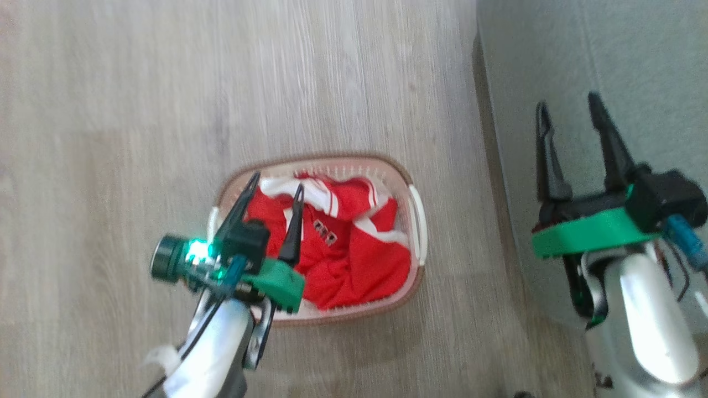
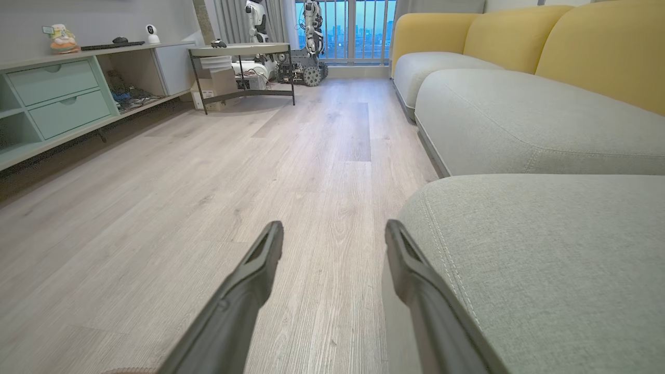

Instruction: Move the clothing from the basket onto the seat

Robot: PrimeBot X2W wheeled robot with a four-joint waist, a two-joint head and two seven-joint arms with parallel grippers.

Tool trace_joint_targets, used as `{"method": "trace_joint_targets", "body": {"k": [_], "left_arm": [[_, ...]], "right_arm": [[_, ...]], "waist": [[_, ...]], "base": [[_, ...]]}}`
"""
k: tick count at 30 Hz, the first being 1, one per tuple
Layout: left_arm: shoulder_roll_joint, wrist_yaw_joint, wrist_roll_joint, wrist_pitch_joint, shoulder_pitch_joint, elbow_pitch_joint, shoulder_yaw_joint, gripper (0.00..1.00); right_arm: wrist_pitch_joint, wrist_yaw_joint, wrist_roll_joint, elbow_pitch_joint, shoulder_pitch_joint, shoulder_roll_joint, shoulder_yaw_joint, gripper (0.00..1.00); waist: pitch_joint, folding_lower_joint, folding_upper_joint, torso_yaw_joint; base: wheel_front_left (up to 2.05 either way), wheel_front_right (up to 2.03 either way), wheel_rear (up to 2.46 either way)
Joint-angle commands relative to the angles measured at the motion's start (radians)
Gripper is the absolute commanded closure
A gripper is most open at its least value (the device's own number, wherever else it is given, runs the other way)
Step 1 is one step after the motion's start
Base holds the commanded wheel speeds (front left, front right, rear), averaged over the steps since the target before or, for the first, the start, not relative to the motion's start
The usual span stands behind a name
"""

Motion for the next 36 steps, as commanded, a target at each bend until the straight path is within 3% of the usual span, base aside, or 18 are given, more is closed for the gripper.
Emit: {"method": "trace_joint_targets", "body": {"k": [1, 11, 20, 36], "left_arm": [[0.015, 0.016, -0.012, -0.012, 0.045, -0.058, 0.052, 0.00], [0.003, 0.045, -0.050, -0.012, 0.253, -0.195, 0.182, 0.00], [-0.004, 0.049, -0.048, -0.012, 0.400, -0.273, 0.264, 0.00], [-0.024, 0.006, -0.041, -0.012, 0.450, -0.285, 0.322, 0.00]], "right_arm": [[-0.006, 0.000, -0.011, -0.020, 0.035, -0.004, 0.023, 0.00], [-0.006, 0.000, -0.012, 0.009, 0.172, -0.004, 0.036, 0.00], [-0.006, 0.000, -0.004, 0.021, 0.259, -0.004, 0.049, 0.00], [-0.006, 0.000, 0.012, 0.041, 0.289, -0.004, 0.063, 0.00]], "waist": [[-0.125, 0.0001, -0.0001, 0.033], [-0.328, 0.0001, -0.0001, 0.079], [-0.443, 0.0001, -0.0001, 0.093], [-0.464, 0.0001, -0.0001, 0.092]], "base": [[0.00, 0.00, 0.00], [0.00, 0.00, 0.00], [0.00, 0.00, 0.00], [0.00, 0.00, 0.00]]}}
